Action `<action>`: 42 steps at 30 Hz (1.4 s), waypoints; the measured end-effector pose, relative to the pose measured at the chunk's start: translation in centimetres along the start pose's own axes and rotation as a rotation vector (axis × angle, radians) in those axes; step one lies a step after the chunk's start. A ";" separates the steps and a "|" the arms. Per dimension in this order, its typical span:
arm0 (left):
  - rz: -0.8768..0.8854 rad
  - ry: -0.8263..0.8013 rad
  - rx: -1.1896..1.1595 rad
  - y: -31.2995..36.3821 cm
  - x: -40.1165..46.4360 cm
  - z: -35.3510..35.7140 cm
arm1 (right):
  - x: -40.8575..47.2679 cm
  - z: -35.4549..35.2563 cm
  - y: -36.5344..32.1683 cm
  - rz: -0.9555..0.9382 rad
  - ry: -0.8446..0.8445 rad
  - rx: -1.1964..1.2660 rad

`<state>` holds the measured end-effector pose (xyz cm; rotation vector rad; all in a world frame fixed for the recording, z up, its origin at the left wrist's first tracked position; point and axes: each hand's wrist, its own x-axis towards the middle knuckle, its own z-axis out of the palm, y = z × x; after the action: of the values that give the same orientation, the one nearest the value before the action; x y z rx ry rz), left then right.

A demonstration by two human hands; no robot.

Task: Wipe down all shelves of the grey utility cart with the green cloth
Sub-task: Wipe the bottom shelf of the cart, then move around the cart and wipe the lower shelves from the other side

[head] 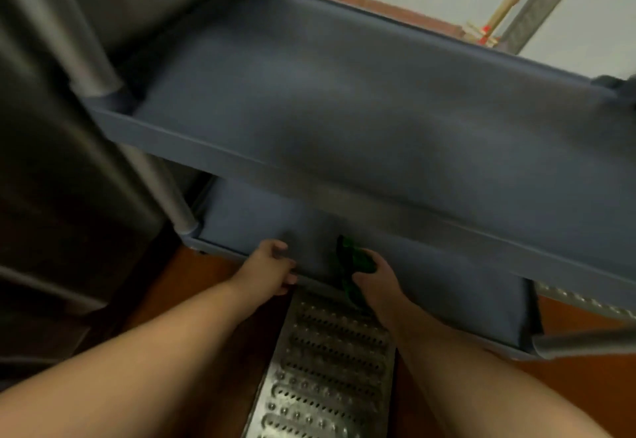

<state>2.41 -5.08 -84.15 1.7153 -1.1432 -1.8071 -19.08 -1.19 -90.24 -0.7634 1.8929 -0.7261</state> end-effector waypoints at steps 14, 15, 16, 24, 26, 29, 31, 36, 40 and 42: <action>-0.191 0.180 -0.210 20.4 -33.2 -9.5 | -36.5 -7.3 -25.7 0.186 -0.388 0.541; -0.165 0.170 -0.214 22.7 -35.8 -9.6 | -39.2 -8.9 -27.9 0.184 -0.419 0.561; -0.132 0.152 -0.214 25.0 -38.5 -9.7 | -41.8 -10.6 -30.2 0.181 -0.440 0.574; 0.184 -0.122 -0.191 42.1 -52.0 -9.0 | -57.0 -24.1 -45.7 -0.046 -0.419 0.718; 0.271 -0.190 -0.181 45.7 -53.2 -8.2 | -58.8 -26.2 -48.2 -0.166 -0.316 0.791; 0.407 -0.280 -0.145 50.5 -54.5 -6.9 | -61.2 -28.3 -50.5 -0.278 -0.150 0.942; 0.485 -0.332 -0.114 53.2 -55.2 -6.1 | -62.6 -29.2 -51.2 -0.346 -0.053 1.039; 0.611 -0.508 -0.045 57.4 -57.5 -3.7 | -66.3 -31.5 -50.4 -0.481 0.207 1.220; 0.633 -0.623 -0.032 59.0 -59.5 0.2 | -69.6 -35.1 -48.5 -0.572 0.444 1.302; 0.638 -0.680 -0.020 59.3 -60.5 3.0 | -71.4 -37.4 -47.2 -0.612 0.556 1.338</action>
<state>-4.75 6.87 -0.55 0.5670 -1.6692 -1.9646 -17.25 29.38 -1.96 -0.2090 1.0886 -2.4057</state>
